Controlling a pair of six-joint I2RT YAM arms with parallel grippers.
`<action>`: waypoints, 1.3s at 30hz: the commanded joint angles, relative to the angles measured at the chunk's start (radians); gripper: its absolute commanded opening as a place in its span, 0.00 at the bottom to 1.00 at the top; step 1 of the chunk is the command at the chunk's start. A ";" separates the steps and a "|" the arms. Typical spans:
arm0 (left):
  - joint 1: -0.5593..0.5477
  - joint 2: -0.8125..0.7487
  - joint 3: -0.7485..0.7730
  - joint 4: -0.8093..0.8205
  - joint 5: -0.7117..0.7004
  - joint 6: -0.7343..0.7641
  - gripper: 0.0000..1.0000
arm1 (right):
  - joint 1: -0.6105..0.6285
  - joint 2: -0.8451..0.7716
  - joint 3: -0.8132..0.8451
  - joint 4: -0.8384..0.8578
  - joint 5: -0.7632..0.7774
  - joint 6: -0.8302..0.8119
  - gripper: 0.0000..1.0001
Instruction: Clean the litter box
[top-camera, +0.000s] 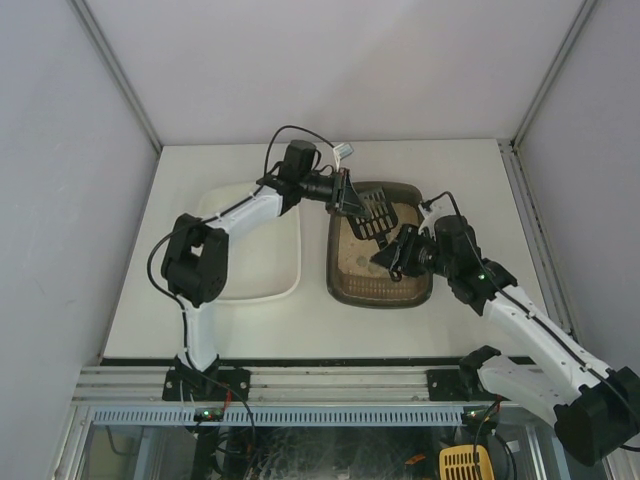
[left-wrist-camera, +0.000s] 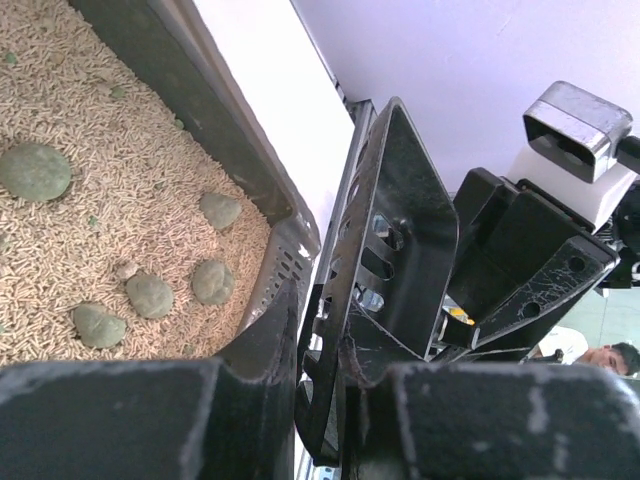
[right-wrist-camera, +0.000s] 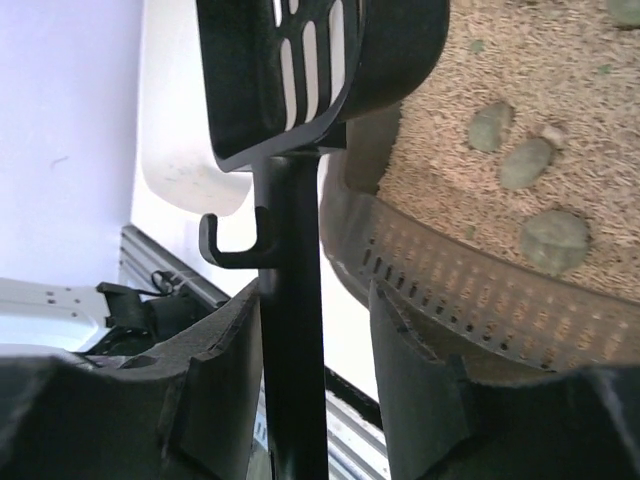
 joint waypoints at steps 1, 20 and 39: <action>-0.008 -0.093 -0.025 0.114 0.047 -0.071 0.00 | -0.004 0.005 -0.011 0.158 -0.073 0.061 0.41; -0.010 -0.105 -0.048 0.124 0.043 -0.057 0.00 | -0.030 -0.050 -0.063 0.197 -0.100 0.090 0.38; -0.010 -0.107 -0.050 0.112 0.039 -0.043 0.01 | -0.063 -0.081 -0.113 0.282 -0.171 0.141 0.00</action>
